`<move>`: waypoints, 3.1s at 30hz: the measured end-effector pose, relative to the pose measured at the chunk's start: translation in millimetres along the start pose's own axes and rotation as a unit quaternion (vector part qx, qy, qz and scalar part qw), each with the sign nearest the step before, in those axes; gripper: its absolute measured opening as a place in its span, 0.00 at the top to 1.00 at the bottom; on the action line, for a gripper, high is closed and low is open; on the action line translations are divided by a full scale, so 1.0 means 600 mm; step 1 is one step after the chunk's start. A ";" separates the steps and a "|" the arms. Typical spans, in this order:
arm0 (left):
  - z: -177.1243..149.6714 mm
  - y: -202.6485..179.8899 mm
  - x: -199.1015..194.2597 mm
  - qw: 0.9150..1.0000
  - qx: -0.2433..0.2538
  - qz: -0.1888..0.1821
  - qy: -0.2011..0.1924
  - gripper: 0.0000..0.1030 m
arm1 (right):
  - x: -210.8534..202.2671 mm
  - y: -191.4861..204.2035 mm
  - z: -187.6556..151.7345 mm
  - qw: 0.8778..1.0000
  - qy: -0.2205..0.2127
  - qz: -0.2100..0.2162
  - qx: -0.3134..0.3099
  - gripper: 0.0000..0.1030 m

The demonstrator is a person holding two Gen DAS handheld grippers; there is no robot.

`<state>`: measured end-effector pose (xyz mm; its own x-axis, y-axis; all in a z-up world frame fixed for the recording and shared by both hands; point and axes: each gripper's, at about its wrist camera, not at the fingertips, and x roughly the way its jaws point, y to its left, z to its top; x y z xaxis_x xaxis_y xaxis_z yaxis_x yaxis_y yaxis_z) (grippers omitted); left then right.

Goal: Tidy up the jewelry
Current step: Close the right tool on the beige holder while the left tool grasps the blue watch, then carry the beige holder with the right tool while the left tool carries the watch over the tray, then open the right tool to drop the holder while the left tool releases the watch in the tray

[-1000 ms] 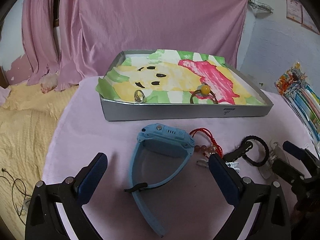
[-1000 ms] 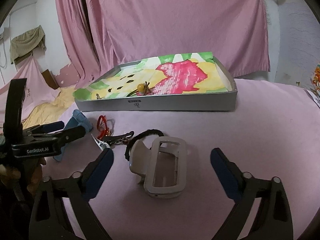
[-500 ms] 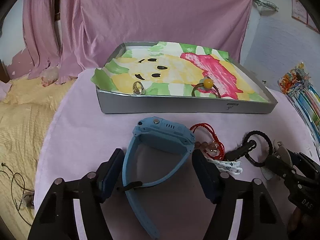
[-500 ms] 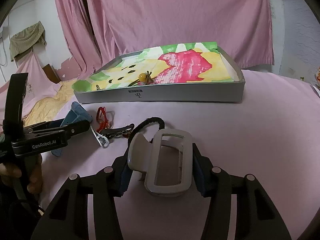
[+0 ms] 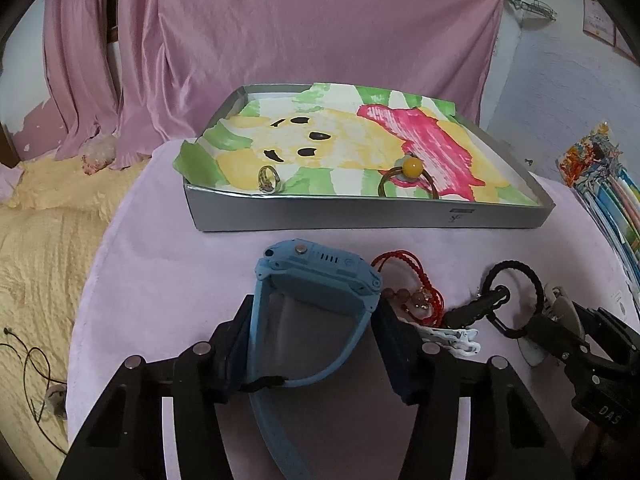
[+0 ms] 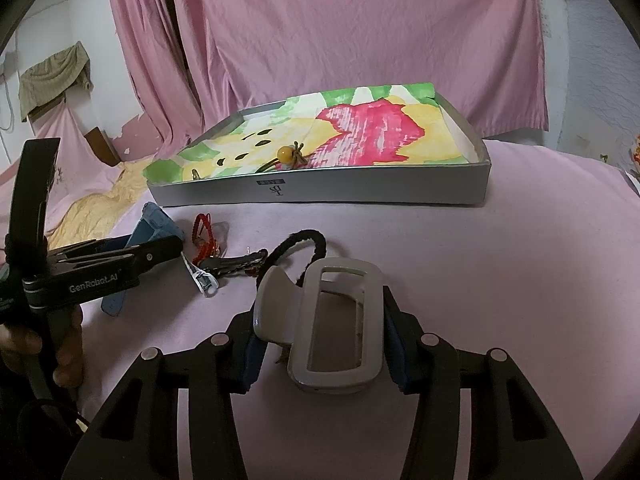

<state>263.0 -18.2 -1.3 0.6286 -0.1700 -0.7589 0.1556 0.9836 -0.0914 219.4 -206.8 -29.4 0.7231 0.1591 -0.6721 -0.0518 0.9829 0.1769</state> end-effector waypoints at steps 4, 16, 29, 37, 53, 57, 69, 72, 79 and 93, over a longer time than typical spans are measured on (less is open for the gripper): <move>-0.005 -0.004 -0.004 1.000 0.003 0.005 -0.005 0.50 | -0.001 0.000 0.000 1.000 -0.001 0.003 -0.004 0.57; -0.027 -0.004 -0.040 0.998 -0.020 -0.045 -0.050 0.53 | -0.024 0.004 -0.004 0.999 -0.043 0.019 -0.014 0.57; -0.005 -0.006 -0.065 0.992 -0.038 -0.083 -0.086 0.53 | -0.055 -0.006 0.007 0.996 -0.080 0.043 -0.010 0.57; 0.021 -0.003 -0.067 0.991 -0.042 -0.093 -0.092 0.53 | -0.070 -0.011 0.048 0.993 -0.106 0.041 -0.025 0.57; 0.145 0.006 -0.002 0.994 -0.045 -0.071 -0.070 0.53 | 0.045 -0.024 0.202 0.996 -0.080 0.038 -0.029 0.57; 0.157 0.005 0.031 0.996 -0.049 -0.069 -0.037 0.53 | 0.088 -0.027 0.214 0.998 -0.052 0.039 -0.023 0.57; 0.170 -0.011 0.064 0.999 -0.018 -0.041 -0.002 0.50 | 0.157 -0.033 0.205 0.999 0.014 0.033 -0.018 0.57; 0.172 -0.016 0.076 1.000 -0.010 -0.027 0.011 0.49 | 0.162 -0.034 0.204 0.999 0.021 0.033 -0.018 0.57; 0.166 -0.011 0.098 0.999 -0.017 -0.025 0.039 0.49 | 0.173 -0.032 0.201 0.999 0.035 0.031 -0.021 0.57; 0.162 -0.003 0.078 0.998 -0.034 -0.046 0.016 0.44 | 0.164 -0.036 0.196 0.999 0.033 0.032 -0.015 0.44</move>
<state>365.8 -33.9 26.1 0.5889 -0.2588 -0.7656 0.1591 0.9659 -0.2041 372.8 -223.3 -14.6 0.6710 0.2266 -0.7060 -0.1181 0.9727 0.1999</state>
